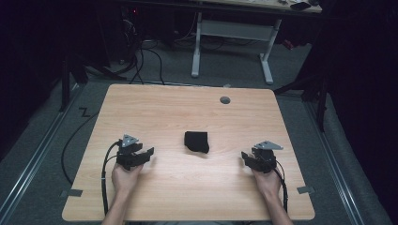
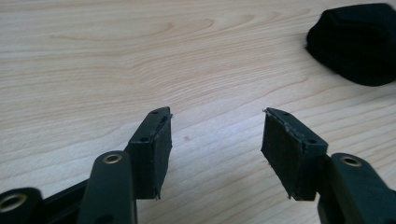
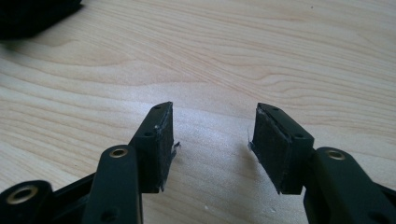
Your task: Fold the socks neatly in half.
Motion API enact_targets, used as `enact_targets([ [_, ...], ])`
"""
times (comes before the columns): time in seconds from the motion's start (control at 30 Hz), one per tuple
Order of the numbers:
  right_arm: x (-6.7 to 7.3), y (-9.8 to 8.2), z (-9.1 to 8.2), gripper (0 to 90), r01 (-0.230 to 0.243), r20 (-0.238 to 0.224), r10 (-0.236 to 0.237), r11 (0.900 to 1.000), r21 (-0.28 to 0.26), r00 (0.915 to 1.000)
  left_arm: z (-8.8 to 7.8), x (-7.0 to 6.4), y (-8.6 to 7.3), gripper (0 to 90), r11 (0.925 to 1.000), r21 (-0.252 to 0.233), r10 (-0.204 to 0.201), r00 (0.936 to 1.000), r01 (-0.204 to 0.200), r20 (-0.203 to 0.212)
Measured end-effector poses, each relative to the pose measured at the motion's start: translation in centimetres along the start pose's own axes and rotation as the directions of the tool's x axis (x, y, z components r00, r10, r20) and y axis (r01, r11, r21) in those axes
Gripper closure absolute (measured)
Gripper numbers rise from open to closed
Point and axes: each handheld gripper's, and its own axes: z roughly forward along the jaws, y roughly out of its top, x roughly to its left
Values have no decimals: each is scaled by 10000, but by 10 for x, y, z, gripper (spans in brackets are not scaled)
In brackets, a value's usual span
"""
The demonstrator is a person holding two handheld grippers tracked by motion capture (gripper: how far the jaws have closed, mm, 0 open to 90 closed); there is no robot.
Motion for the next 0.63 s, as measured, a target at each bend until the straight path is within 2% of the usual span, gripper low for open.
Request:
enact_targets([
  [0.13, 0, -2, 4, 452, 48, 151, -51, 9998, 214, 9999, 3, 2, -5, 407, 9999, 127, 115, 9995, -111, -298],
  [0.27, -2, -5, 6, 425, -80, 114, 79, 10000, 53, 9999, 5, 0, -7, 382, 9978, 414, 542, 9964, -516, -657],
  [0.37, -2, -5, 6, 412, -93, 174, 92, 9999, 65, 9998, 7, -3, -7, 354, 9945, 556, 921, 9932, -883, -707],
  [0.5, -1, -5, 6, 411, -94, 234, 93, 9999, 55, 9997, 7, -5, -7, 315, 9911, 678, 1197, 9897, -1144, -789],
  [0.63, -2, -5, 6, 396, -129, 164, 128, 9999, 84, 9998, 7, -5, -7, 305, 9915, 694, 1152, 9901, -1098, -801],
])
